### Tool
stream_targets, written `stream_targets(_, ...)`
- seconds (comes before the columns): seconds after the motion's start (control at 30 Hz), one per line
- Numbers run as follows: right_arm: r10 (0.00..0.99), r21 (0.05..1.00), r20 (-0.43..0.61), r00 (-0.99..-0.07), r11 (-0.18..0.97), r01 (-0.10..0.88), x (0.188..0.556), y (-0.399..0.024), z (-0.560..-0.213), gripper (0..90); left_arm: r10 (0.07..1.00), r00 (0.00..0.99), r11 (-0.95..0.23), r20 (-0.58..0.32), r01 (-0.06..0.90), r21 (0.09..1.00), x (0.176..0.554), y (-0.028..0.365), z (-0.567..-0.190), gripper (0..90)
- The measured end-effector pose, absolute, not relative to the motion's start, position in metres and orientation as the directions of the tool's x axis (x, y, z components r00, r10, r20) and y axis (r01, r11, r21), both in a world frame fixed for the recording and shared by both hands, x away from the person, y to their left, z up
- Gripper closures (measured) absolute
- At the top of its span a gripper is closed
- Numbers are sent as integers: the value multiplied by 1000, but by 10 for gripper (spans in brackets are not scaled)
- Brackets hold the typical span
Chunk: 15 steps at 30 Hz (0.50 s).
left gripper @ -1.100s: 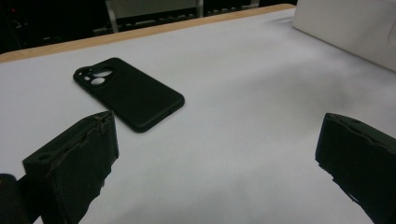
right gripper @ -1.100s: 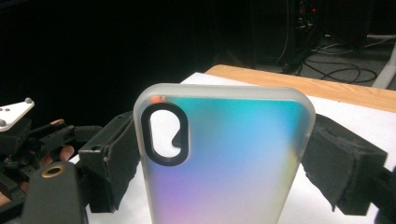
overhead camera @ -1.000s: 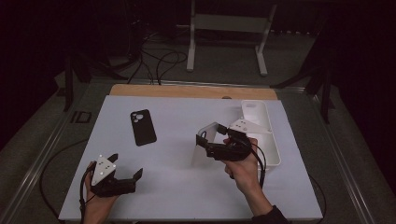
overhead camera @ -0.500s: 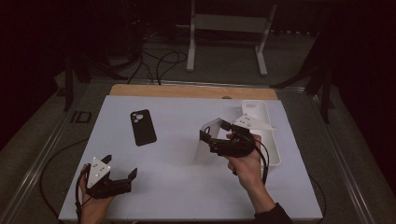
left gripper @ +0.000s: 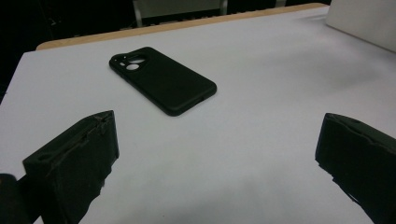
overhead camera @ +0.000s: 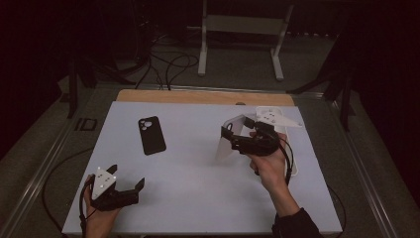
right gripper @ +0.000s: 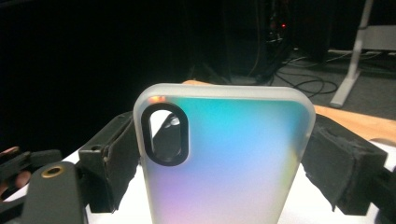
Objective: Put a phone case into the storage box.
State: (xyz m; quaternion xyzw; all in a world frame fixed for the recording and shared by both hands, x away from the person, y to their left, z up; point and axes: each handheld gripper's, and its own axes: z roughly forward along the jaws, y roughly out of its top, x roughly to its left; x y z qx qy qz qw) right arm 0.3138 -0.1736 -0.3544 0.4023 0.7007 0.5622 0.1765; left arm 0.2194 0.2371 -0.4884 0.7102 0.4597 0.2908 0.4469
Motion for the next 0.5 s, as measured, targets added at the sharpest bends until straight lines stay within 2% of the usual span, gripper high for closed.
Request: stream_targets(0.5, 816, 936, 174, -552, 37, 351, 339, -193, -343, 170, 915, 404, -177, 1, 398, 900, 219, 237, -489, 0)
